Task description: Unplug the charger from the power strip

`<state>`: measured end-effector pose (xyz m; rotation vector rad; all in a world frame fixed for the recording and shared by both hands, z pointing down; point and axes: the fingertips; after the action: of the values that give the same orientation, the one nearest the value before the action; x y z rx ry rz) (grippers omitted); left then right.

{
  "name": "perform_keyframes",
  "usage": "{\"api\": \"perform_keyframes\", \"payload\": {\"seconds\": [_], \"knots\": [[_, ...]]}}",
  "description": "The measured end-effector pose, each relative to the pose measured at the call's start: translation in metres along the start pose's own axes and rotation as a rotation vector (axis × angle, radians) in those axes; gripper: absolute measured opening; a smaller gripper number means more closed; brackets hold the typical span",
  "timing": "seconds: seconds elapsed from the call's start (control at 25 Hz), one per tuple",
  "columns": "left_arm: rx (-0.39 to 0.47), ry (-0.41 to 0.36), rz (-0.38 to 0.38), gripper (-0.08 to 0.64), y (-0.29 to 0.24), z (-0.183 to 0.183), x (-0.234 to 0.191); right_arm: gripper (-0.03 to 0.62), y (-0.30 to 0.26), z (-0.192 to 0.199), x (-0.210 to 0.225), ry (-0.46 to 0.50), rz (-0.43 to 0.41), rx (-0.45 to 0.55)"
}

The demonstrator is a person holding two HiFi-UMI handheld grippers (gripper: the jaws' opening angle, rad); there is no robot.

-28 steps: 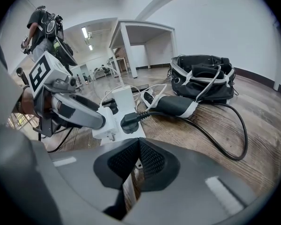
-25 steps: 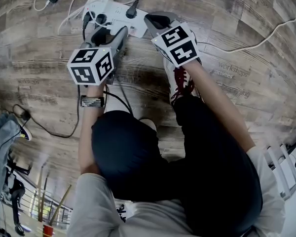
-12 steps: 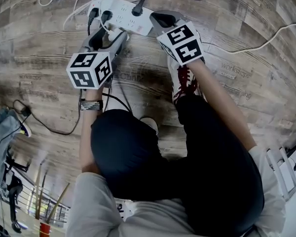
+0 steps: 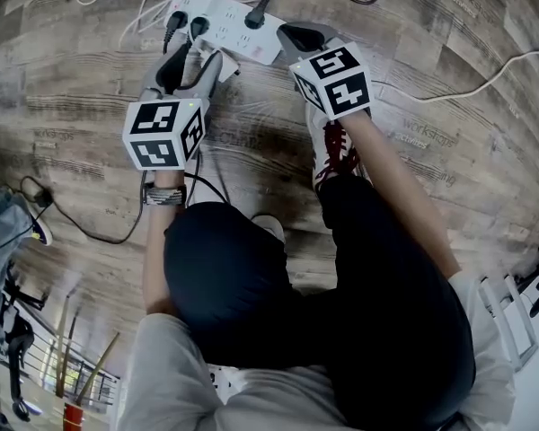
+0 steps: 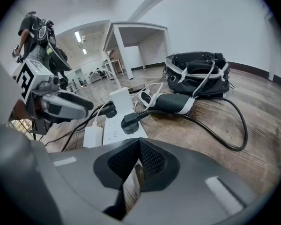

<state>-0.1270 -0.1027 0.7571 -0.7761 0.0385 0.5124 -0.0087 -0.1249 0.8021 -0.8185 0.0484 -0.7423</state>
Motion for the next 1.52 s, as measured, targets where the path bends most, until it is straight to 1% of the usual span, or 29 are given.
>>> {"api": "perform_keyframes", "payload": {"seconds": [0.16, 0.24, 0.28, 0.4, 0.48, 0.64, 0.8, 0.88, 0.96, 1.08, 1.16, 1.24, 1.36, 1.52], "knots": [[0.039, -0.015, -0.024, 0.171, 0.001, -0.012, -0.002, 0.002, 0.007, -0.004, -0.010, 0.001, -0.019, 0.033], [0.057, -0.021, -0.042, 0.121, 0.002, -0.017, -0.003, 0.002, 0.012, -0.011, -0.011, -0.002, -0.025, 0.060], [0.064, -0.026, -0.051, 0.098, 0.002, -0.020, -0.003, 0.002, 0.015, -0.015, -0.011, -0.002, -0.025, 0.074], [0.080, -0.035, -0.068, 0.070, 0.004, -0.026, -0.003, 0.002, 0.025, -0.029, -0.007, 0.001, -0.014, 0.113], [0.097, -0.034, -0.078, 0.026, 0.007, -0.032, -0.006, 0.002, 0.031, -0.039, -0.006, 0.014, -0.009, 0.135], [0.144, -0.051, -0.113, 0.006, 0.017, -0.048, -0.018, 0.002, 0.043, -0.070, -0.005, 0.031, 0.003, 0.210], [0.170, -0.067, -0.116, 0.006, 0.022, -0.067, -0.016, 0.002, 0.061, -0.109, -0.003, 0.045, 0.013, 0.276], [0.186, -0.072, -0.119, 0.005, 0.030, -0.085, -0.016, 0.002, 0.077, -0.139, -0.002, 0.053, 0.019, 0.324], [0.215, -0.086, -0.125, 0.005, 0.039, -0.112, -0.017, 0.002, 0.097, -0.172, 0.002, 0.068, 0.037, 0.379], [0.265, -0.119, -0.147, 0.005, 0.060, -0.155, -0.022, 0.002, 0.127, -0.223, 0.003, 0.111, 0.063, 0.454], [0.297, -0.146, -0.169, 0.005, 0.078, -0.182, -0.027, 0.002, 0.144, -0.251, -0.002, 0.145, 0.063, 0.485], [0.323, -0.179, -0.190, 0.005, 0.094, -0.206, -0.029, 0.002, 0.161, -0.273, -0.007, 0.174, 0.057, 0.503], [0.345, -0.213, -0.215, 0.005, 0.117, -0.237, -0.027, 0.002, 0.184, -0.301, -0.011, 0.191, 0.062, 0.520], [0.366, -0.200, -0.237, 0.005, 0.152, -0.276, -0.020, 0.002, 0.208, -0.337, -0.013, 0.206, 0.049, 0.500]]}}
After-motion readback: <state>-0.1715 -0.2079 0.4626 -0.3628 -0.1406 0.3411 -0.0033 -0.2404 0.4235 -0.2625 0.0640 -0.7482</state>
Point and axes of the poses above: the fingertips, and each gripper's own axes: y backward along the fingers, x to its right, z out of its underside, and after that the axes turned 3 degrees about x, right-handed
